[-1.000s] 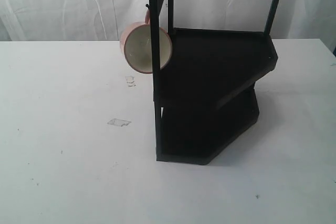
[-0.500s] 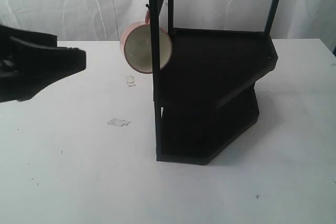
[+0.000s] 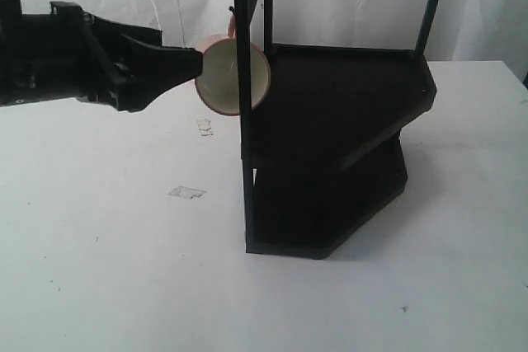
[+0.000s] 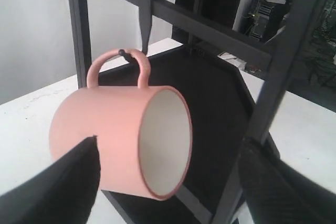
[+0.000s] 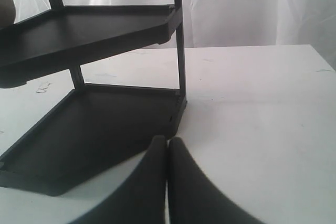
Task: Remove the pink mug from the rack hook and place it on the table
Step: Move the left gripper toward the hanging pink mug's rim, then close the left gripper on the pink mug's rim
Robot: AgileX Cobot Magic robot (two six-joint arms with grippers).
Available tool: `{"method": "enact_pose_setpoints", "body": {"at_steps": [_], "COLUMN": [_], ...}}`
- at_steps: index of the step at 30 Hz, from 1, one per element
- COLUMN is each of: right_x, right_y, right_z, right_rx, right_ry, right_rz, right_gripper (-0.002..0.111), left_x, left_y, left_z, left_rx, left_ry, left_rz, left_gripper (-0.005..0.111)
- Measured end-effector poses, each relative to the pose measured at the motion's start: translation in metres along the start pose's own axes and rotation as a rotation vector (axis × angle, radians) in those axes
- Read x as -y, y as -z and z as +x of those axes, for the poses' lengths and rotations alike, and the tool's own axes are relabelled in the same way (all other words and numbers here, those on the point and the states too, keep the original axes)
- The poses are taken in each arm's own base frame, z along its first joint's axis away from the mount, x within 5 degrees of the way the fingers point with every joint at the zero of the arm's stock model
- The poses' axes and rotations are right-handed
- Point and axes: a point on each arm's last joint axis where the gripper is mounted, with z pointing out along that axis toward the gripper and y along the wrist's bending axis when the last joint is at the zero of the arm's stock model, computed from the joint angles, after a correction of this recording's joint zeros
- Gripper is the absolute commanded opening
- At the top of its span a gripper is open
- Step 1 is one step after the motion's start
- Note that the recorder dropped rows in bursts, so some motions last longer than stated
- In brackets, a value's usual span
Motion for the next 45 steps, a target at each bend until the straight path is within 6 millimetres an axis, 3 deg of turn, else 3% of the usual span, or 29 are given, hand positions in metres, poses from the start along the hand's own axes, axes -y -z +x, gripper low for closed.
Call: {"method": "enact_pose_setpoints", "body": {"at_steps": [3,11,21,35,45], "right_x": [0.000,0.000,0.000,0.000,0.000], "right_y": [0.000,0.000,0.000,0.000,0.000], "right_z": [0.000,0.000,0.000,0.000,0.000], "right_rx": [0.000,0.000,0.000,0.002,0.002], "right_ry": [0.000,0.000,0.000,0.000,0.000], "right_rz": [0.000,0.000,0.000,0.000,0.000], "right_gripper": [0.000,0.000,0.000,0.000,0.000], "left_x": [-0.010,-0.007,-0.018,-0.033,-0.043], "left_y": [-0.016,-0.045,-0.051,-0.066,-0.078], "left_z": [-0.002,0.017,0.002,0.008,-0.003], "left_rx": [-0.013,-0.120,-0.113,-0.160,-0.143], "left_ry": [-0.014,-0.125,-0.125,-0.112,-0.124], "left_rz": [0.000,-0.027,-0.132,-0.204,-0.242], "left_gripper": [0.075,0.075,0.067,0.067,0.067]}}
